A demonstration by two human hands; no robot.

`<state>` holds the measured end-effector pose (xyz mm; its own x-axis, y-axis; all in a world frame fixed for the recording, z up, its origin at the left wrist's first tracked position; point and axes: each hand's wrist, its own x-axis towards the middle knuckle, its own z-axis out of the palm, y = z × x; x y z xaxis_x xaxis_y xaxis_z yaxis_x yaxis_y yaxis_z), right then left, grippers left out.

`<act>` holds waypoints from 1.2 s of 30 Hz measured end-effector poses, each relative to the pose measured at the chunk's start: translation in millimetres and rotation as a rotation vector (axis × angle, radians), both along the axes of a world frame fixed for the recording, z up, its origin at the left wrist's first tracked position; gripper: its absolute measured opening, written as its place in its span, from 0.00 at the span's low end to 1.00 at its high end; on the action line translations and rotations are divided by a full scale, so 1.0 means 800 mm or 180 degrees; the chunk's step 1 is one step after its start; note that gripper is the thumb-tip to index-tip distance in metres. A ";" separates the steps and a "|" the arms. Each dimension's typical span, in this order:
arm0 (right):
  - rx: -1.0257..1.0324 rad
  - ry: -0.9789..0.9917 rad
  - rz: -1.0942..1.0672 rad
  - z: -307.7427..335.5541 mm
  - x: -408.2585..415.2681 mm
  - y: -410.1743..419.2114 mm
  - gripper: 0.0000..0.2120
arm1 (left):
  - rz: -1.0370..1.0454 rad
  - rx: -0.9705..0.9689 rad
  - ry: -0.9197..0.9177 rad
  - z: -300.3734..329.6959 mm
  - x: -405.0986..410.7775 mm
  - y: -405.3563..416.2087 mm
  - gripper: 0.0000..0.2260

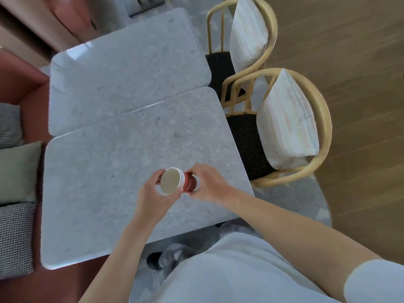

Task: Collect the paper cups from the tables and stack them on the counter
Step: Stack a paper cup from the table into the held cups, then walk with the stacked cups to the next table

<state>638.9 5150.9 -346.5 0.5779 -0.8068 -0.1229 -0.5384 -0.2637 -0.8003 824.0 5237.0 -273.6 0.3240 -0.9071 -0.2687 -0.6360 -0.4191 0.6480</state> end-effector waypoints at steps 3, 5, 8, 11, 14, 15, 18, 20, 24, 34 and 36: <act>-0.0009 -0.0129 0.0205 0.013 0.019 -0.005 0.24 | 0.0214 -0.0094 -0.0076 0.013 0.012 0.016 0.29; -0.0066 -0.0220 0.0374 0.022 0.037 -0.006 0.24 | 0.0381 -0.0150 -0.0110 0.021 0.023 0.030 0.30; -0.0187 -0.0318 0.0642 0.039 0.070 -0.003 0.25 | 0.0677 -0.0266 -0.0201 0.036 0.042 0.056 0.34; -0.0299 -0.0454 0.0871 0.059 0.100 0.002 0.25 | 0.0919 -0.0314 -0.0331 0.058 0.057 0.079 0.36; -0.0388 -0.0557 0.1053 0.081 0.122 0.012 0.25 | 0.1064 -0.0421 -0.0373 0.082 0.066 0.100 0.35; -0.0421 -0.0593 0.1113 0.088 0.127 0.016 0.24 | 0.1087 -0.0452 -0.0408 0.089 0.067 0.108 0.35; -0.0544 -0.0704 0.1256 0.112 0.138 0.032 0.24 | 0.1172 -0.0541 -0.0516 0.108 0.067 0.137 0.34; -0.0634 -0.0783 0.1354 0.129 0.143 0.048 0.24 | 0.1223 -0.0630 -0.0601 0.123 0.064 0.160 0.34; -0.0801 -0.0936 0.1675 0.166 0.146 0.093 0.24 | 0.1532 -0.0918 -0.0773 0.152 0.048 0.223 0.33; -0.1263 -0.1141 0.2832 0.247 0.118 0.308 0.28 | 0.2665 -0.1462 -0.0817 0.204 -0.071 0.465 0.33; -0.1263 -0.1211 0.3097 0.257 0.115 0.356 0.28 | 0.3002 -0.1583 -0.0808 0.212 -0.096 0.512 0.34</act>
<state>730.6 5436.0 -140.6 0.9297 0.0668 0.3622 0.2985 -0.7128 -0.6347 747.0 5646.5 -103.8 0.9391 -0.2540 0.2314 -0.3358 -0.5354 0.7750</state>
